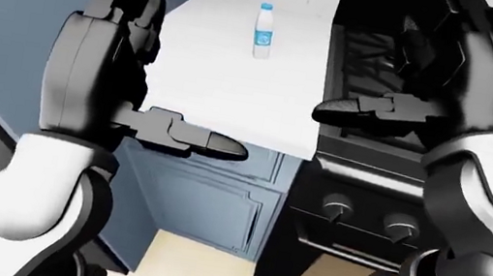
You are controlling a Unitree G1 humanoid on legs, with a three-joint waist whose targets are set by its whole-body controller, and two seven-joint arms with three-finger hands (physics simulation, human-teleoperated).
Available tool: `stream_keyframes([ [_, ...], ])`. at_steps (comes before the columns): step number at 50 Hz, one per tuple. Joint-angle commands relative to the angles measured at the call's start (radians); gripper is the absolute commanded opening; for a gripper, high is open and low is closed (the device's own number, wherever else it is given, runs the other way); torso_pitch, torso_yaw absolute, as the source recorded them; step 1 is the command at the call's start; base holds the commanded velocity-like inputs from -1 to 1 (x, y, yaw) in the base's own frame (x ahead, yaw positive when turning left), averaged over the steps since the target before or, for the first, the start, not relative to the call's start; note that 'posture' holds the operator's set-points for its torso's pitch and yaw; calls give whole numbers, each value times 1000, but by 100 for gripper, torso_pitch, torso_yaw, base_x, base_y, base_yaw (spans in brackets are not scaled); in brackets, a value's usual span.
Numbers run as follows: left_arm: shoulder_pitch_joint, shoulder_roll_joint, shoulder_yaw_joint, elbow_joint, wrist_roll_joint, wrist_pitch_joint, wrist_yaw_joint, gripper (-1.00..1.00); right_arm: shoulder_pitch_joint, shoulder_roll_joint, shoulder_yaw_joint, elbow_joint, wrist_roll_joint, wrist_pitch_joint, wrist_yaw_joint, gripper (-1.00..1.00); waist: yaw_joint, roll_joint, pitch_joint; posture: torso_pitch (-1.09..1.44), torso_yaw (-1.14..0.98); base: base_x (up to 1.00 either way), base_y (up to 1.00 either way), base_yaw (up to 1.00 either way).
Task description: Move the drinks to the dining counter.
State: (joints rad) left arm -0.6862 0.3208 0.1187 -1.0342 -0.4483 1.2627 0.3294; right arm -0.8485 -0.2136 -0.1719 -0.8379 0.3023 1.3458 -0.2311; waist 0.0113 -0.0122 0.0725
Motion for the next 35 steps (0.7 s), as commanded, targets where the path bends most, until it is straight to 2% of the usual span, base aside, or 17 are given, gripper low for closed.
stream_keyframes([
  [1,-29,5,5,-13,0,-23,4,100,-33,-13,-17,-16,-4,-27,-8,100,-4,6,-31,0,0,2,0,0],
  [7,-35,-6,-1,-13,25,-14,-14,100,-38,-3,-46,-27,34,-15,-27,100,0,4,-44,0,0,1,0,0],
  [15,-42,2,12,-13,5,-8,-6,100,-27,-28,-22,-25,51,-24,-52,100,0,3,-40,0,0,0,0,0],
  [16,-41,5,12,-13,-2,-10,-1,100,-29,-28,-20,-27,51,-18,-53,100,-1,8,-59,0,0,4,6,0],
  [18,-36,11,12,-13,-14,-16,9,100,-27,-28,-18,-29,47,-18,-51,100,0,3,-41,0,0,9,12,0],
  [20,-31,14,10,-13,-21,-22,15,100,-25,-29,-19,-30,44,-19,-48,100,-3,-12,-29,0,0,11,15,0],
  [22,-31,14,11,-13,-27,-23,20,100,-24,-27,-19,-31,42,-19,-47,100,-2,-21,-38,0,0,10,24,0],
  [24,-24,13,7,-13,-24,-29,20,100,-21,-25,-19,-32,40,-21,-46,100,-3,-6,-40,0,0,10,24,0],
  [26,-18,12,5,-13,-20,-34,19,100,-19,-25,-17,-28,37,-27,-44,100,-7,21,-25,0,0,10,25,0],
  [27,-16,12,4,-13,-18,-35,17,100,-19,-24,-17,-26,35,-29,-43,100,-8,39,-28,0,0,10,26,0],
  [28,-15,10,3,-13,-11,-35,13,100,-18,-25,-16,-24,34,-33,-41,100,-11,68,-41,0,0,9,25,0],
  [29,-15,5,0,-13,-1,-35,7,100,-15,-24,-17,-23,34,-37,-39,100,-9,63,-57,0,0,11,25,0],
  [31,-15,-2,-11,-13,18,-35,-2,100,-14,-25,-22,-22,34,-39,-37,100,-9,88,-32,0,0,10,25,0],
  [32,-18,-7,-12,-13,27,-30,-9,100,-12,-25,-22,-21,34,-43,-36,100,-4,81,-28,0,0,10,25,0],
  [33,-19,-11,-12,-13,37,-28,-16,100,-9,-23,-27,-22,35,-46,-37,100,2,63,-11,0,0,1,0,0],
  [35,-18,-19,-17,-13,60,-27,-32,100,-4,-26,-33,-21,37,-55,-39,100,-7,59,-13,0,0,0,0,0],
])
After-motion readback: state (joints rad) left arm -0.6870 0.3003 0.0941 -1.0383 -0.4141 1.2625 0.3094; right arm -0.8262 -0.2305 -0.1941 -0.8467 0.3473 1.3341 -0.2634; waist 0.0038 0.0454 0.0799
